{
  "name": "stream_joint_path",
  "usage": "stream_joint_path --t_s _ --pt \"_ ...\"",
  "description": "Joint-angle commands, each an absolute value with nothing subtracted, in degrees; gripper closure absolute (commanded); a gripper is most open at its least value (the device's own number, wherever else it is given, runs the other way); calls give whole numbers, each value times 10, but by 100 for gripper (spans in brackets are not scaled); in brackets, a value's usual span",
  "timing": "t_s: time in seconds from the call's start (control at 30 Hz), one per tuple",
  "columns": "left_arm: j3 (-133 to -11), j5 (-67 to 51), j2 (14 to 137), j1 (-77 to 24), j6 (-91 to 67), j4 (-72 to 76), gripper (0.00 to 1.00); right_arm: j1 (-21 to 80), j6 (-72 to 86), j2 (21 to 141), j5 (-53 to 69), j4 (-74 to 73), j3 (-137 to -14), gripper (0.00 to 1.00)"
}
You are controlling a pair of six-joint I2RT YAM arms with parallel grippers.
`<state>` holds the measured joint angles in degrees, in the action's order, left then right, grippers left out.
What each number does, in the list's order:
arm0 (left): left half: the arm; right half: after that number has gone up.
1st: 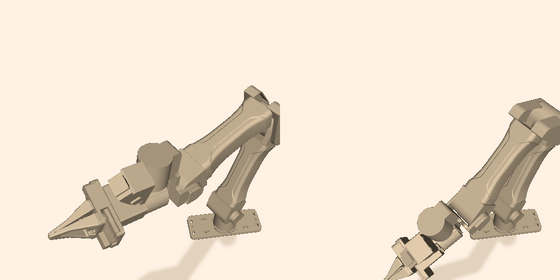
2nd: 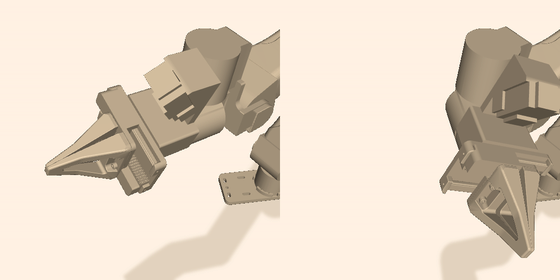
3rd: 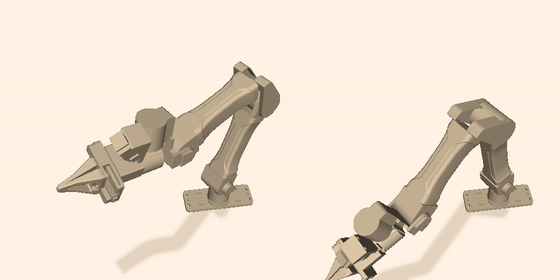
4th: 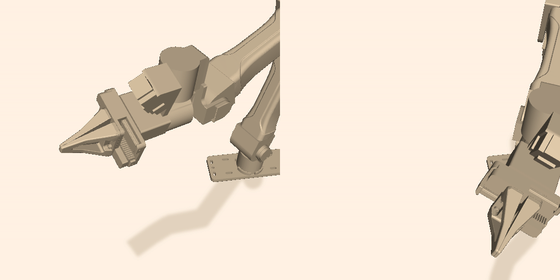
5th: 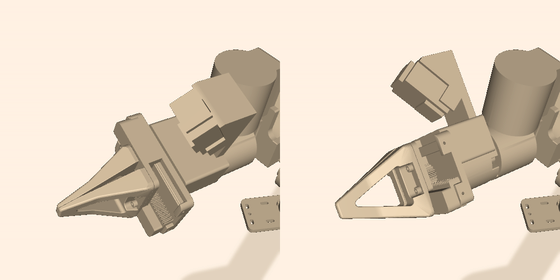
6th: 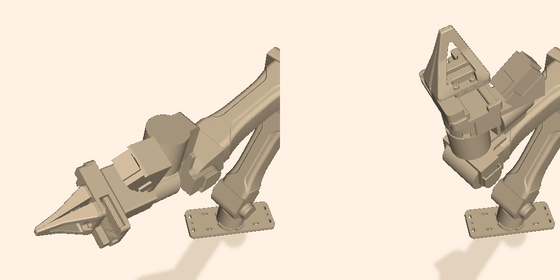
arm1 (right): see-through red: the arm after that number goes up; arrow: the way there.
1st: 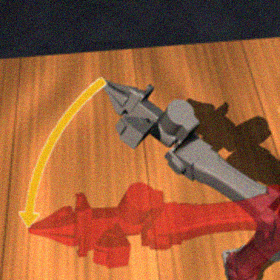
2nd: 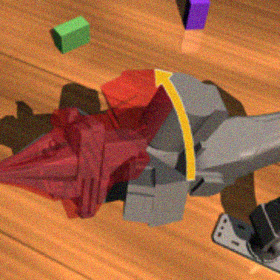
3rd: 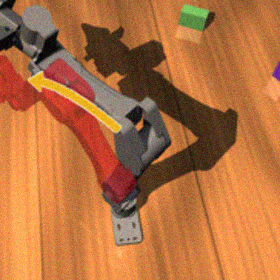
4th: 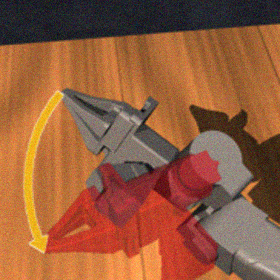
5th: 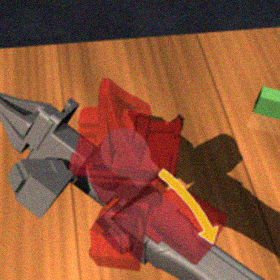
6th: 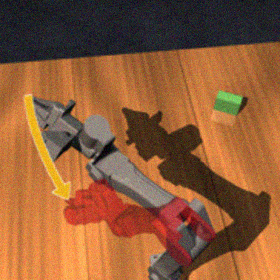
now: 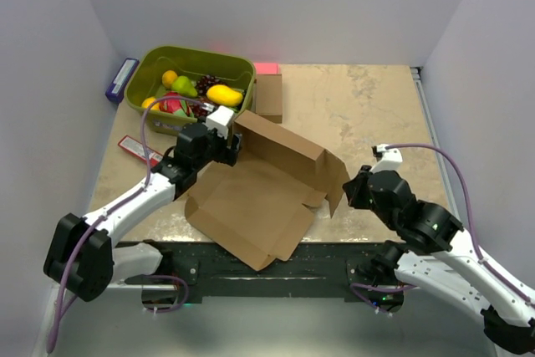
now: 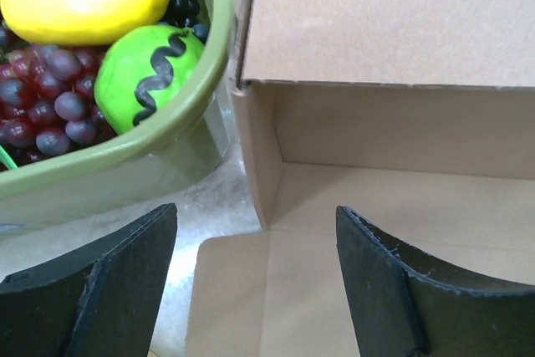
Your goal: Fold the paper box
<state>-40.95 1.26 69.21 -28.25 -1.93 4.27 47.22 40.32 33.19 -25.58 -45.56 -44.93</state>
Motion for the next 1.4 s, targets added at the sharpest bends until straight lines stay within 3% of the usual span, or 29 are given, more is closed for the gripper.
stream_joint_path --t_s 0.0,0.13,0.7,0.97,1.23,1.37 --pt "-403 -49 658 -258 -25 98 20 473 391 323 -229 -444 -486 100" --pt "-396 -102 646 -249 -22 119 21 472 390 324 -219 -446 -487 100" --pt "-409 -88 709 -238 -11 138 24 473 393 311 -182 -436 -485 100" --pt "-400 -78 718 -234 -12 170 45 472 396 307 -177 -436 -484 100" --pt "-395 -88 743 -234 -18 203 52 473 396 309 -173 -434 -485 100" --pt "-396 -90 751 -234 -17 208 62 473 397 308 -173 -432 -484 100"
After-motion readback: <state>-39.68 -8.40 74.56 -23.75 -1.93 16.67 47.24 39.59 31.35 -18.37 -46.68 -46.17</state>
